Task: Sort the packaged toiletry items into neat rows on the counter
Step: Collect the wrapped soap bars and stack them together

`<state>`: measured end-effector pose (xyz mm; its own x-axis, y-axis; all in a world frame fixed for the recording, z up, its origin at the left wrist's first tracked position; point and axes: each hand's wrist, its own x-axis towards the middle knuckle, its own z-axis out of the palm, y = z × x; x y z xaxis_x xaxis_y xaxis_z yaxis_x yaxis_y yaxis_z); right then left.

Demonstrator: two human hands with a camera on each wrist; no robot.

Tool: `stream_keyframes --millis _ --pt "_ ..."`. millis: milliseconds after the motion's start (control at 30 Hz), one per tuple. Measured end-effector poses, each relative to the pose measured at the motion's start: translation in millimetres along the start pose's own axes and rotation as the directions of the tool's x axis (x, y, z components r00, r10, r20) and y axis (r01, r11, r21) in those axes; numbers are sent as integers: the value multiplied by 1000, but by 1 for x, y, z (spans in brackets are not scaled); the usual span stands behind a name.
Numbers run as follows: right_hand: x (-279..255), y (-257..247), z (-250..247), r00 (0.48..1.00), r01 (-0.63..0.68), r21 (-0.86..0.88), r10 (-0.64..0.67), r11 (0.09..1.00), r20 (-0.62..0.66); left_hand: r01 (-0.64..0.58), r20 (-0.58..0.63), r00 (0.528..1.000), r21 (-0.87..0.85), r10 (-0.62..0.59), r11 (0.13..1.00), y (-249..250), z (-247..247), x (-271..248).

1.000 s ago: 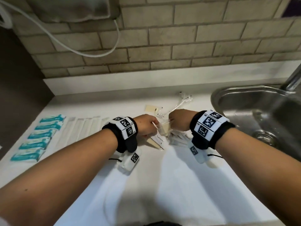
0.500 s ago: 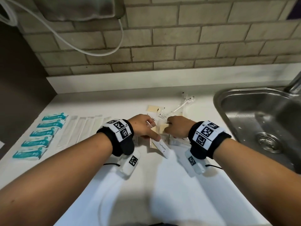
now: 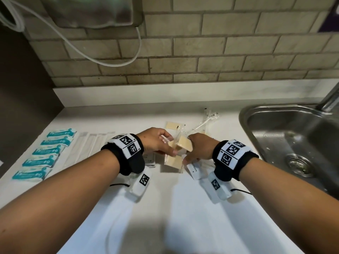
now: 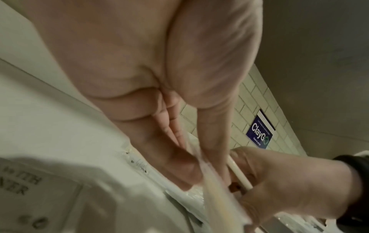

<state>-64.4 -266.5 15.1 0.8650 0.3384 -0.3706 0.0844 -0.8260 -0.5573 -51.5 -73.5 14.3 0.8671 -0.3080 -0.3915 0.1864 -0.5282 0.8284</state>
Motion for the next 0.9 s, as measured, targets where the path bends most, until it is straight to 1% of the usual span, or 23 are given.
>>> stream_keyframes --millis 67,133,167,200,267,367,400,467,533,567,600,633,700,767,833,900 --pt "0 0 -6 999 -22 -124 18 992 -37 0 -22 1000 102 3 995 -2 -7 0" --pt "-1 -1 -6 999 -48 -229 48 972 -4 1 -94 995 209 19 978 -3 -15 2" --pt "-1 -1 -3 998 -47 -263 54 964 21 -2 -136 990 231 34 973 -2 -20 3" --pt "0 0 1 998 -42 -276 52 960 30 -9 -175 983 236 52 972 -1 -23 4" --pt "1 0 8 1000 -23 -271 24 962 0 -37 -232 968 237 94 971 3 -28 5" --pt "1 -8 8 996 28 -243 -48 970 -78 -58 -243 963 246 119 968 5 -28 8" --pt "1 -12 5 992 50 -225 -74 973 -101 -58 -234 966 229 113 972 5 -25 9" --pt "4 -20 2 979 90 -205 -124 975 -161 -58 -201 976 136 85 989 4 -17 8" --pt "8 -26 0 965 106 -215 -152 971 -212 -16 -131 991 -43 11 999 6 -9 3" --pt "11 -28 1 964 98 -219 -147 971 -220 20 -86 996 -146 -33 989 8 -6 0" --pt "12 -31 1 967 88 -217 -136 972 -216 41 -61 997 -210 -54 977 10 -5 -2" --pt "14 -32 2 969 83 -207 -127 975 -210 40 -62 997 -231 -56 972 13 -3 -4" --pt "16 -32 4 971 81 -179 -119 981 -208 6 -105 994 -257 -34 967 14 -3 -2" --pt "18 -31 6 971 71 -184 -110 980 -212 -6 -118 992 -335 -35 942 16 -2 3" --pt "19 -29 6 972 52 -209 -97 977 -215 9 -69 997 -346 -35 938 18 -2 6" --pt "20 -28 5 975 51 -236 -100 970 -201 6 -16 1000 -277 -11 961 20 0 8"
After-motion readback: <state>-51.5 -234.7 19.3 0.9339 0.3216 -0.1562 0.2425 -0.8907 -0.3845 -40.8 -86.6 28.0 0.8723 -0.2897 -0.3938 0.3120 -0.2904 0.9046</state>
